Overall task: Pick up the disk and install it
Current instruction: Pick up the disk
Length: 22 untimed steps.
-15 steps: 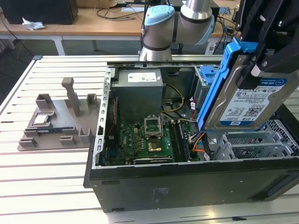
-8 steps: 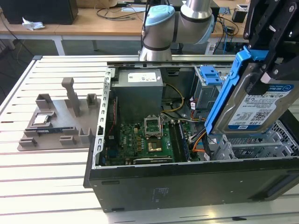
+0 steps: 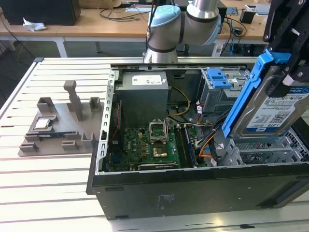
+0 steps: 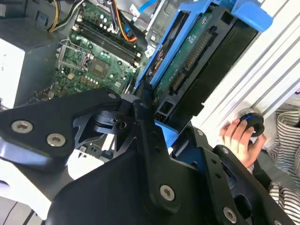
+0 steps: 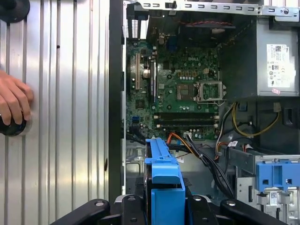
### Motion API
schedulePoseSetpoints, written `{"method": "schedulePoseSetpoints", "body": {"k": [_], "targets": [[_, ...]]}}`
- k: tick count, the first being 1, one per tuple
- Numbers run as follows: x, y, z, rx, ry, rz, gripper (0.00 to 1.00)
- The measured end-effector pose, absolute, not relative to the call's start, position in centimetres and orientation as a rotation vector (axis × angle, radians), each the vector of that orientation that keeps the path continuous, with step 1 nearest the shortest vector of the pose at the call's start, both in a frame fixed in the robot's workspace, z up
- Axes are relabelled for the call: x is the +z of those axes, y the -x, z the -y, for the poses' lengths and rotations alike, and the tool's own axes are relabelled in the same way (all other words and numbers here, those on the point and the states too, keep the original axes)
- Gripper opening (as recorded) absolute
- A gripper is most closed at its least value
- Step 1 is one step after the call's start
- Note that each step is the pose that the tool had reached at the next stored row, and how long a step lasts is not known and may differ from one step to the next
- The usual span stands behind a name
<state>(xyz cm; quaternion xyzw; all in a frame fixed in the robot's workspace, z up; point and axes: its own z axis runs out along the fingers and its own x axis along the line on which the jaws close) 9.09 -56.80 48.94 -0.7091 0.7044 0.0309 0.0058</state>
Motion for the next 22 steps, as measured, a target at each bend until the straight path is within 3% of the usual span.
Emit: {"method": "schedulePoseSetpoints", "body": {"k": [22], "targets": [[46.3,-13.3,56.1,0.106,2.226,-2.206,0.37]]}}
